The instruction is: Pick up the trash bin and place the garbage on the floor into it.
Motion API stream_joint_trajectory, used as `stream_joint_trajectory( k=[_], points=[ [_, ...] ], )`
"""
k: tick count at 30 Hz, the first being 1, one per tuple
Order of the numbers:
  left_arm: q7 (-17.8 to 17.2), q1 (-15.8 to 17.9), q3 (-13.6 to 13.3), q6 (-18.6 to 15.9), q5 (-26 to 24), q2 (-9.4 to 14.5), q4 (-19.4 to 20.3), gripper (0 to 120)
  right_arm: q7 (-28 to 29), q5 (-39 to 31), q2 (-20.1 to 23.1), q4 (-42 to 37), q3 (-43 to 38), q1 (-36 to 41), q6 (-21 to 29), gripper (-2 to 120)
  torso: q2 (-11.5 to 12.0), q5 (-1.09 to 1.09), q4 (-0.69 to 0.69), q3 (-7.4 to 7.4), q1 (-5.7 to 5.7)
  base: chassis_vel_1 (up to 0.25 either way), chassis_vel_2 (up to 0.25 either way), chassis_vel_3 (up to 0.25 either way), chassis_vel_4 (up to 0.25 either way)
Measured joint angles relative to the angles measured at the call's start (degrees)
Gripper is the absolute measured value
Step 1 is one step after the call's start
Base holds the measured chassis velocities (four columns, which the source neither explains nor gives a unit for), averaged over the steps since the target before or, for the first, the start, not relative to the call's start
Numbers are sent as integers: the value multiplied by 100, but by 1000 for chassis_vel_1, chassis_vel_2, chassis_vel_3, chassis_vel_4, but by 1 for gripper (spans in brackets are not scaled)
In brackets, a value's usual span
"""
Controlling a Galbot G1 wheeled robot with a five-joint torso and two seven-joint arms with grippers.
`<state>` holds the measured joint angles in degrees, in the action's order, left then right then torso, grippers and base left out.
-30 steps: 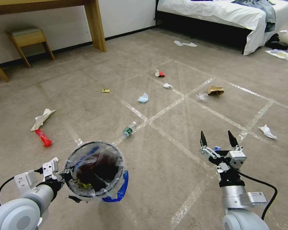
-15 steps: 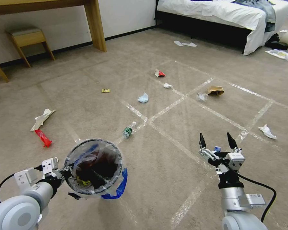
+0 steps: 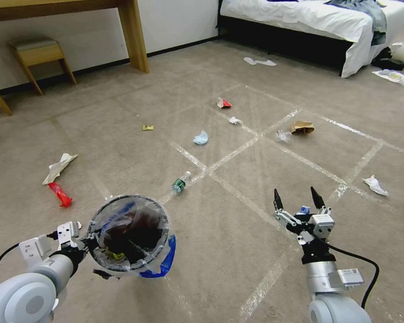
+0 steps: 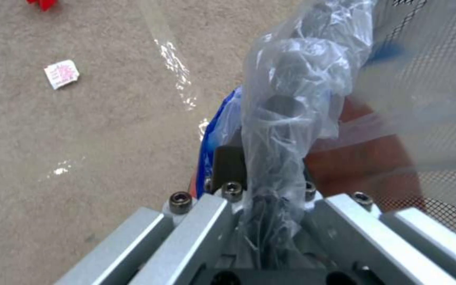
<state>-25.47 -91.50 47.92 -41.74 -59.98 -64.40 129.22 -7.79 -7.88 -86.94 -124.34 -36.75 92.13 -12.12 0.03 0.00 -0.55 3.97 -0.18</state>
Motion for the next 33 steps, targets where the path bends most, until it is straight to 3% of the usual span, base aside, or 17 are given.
stream_joint_trajectory(
  k=[33],
  points=[
    [-16, 90, 39, 18, 59, 5, -234, 1, 65, -103, 117, 75, -7, -131, 26, 100, 0, 0, 0, 1, 0, -75, 78, 79, -78]
  ],
)
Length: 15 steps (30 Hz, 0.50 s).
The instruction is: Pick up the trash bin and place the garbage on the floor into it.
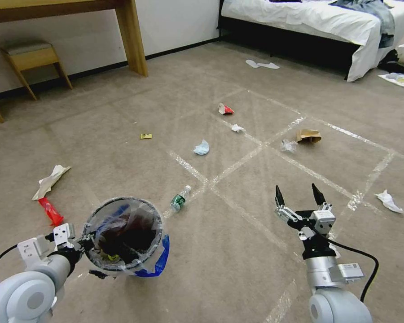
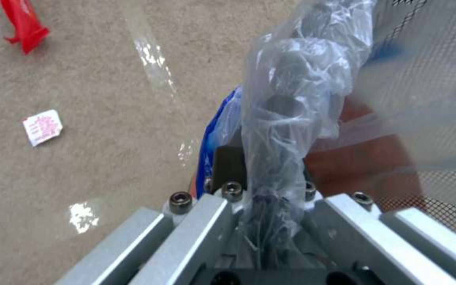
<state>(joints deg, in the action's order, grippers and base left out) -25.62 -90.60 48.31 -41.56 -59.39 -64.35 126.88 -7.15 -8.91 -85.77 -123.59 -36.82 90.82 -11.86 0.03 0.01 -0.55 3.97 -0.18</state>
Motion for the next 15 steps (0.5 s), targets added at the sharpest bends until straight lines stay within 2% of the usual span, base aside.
stream_joint_trajectory(
  k=[15],
  points=[
    [-6, -64, 55, 2, 5, 7, 9, 1, 8, -1, 18, -61, -7, 58, -4, 100, 0, 0, 0, 0, 0, -66, 64, 56, -68]
  ],
)
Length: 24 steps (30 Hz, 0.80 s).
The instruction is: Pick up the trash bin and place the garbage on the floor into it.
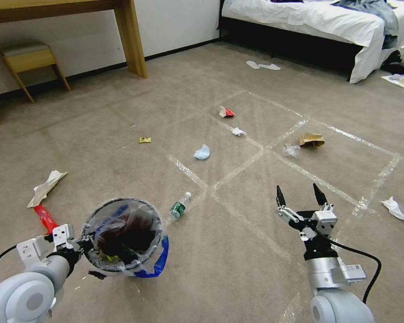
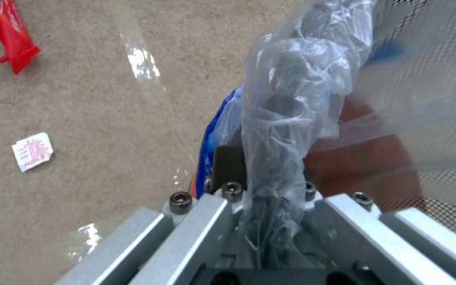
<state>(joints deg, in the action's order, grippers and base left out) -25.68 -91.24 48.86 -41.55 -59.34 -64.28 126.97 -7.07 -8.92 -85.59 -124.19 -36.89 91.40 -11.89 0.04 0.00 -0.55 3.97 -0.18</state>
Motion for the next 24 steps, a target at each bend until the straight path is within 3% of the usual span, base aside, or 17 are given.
stream_joint_trajectory(
  k=[24],
  points=[
    [-7, -20, 26, 2, 25, -60, 26, 1, 153, 30, 19, 72, 27, -51, -31, 100, 0, 0, 0, 0, 0, -42, 44, 44, -44]
  ],
)
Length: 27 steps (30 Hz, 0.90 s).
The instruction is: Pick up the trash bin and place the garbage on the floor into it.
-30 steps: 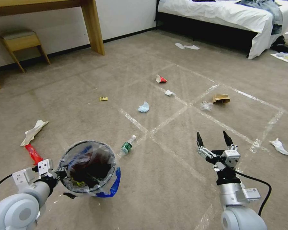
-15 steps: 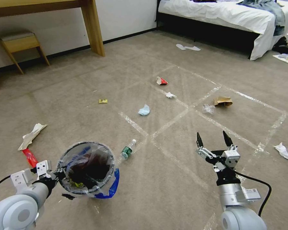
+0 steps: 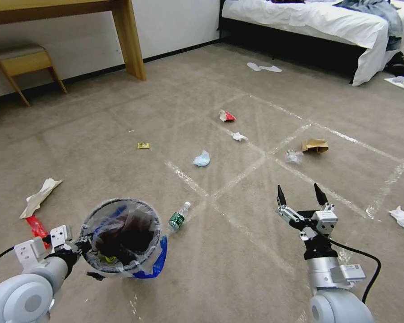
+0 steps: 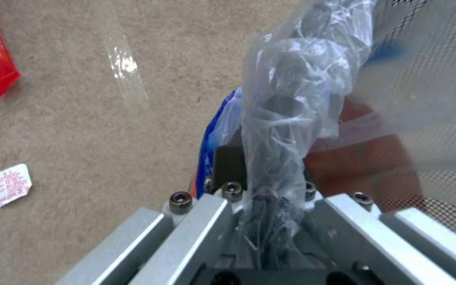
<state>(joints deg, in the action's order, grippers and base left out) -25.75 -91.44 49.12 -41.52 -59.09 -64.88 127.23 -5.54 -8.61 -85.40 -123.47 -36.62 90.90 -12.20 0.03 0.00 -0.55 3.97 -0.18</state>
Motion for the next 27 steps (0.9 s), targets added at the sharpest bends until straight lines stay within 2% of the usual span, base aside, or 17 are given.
stream_joint_trajectory(
  k=[11, 27],
  points=[
    [-6, 5, 10, 1, 1, -5, 14, 1, 15, 22, -17, 18, 11, 5, -47, 100, 0, 0, 0, 0, 0, 0, 0, 0, 0],
    [-6, -3, 24, 12, 41, -58, 54, 1, -254, 5, 35, 33, 168, 52, -160, 100, 0, 0, 0, 0, 0, 0, 0, 0, 0]
  ],
)
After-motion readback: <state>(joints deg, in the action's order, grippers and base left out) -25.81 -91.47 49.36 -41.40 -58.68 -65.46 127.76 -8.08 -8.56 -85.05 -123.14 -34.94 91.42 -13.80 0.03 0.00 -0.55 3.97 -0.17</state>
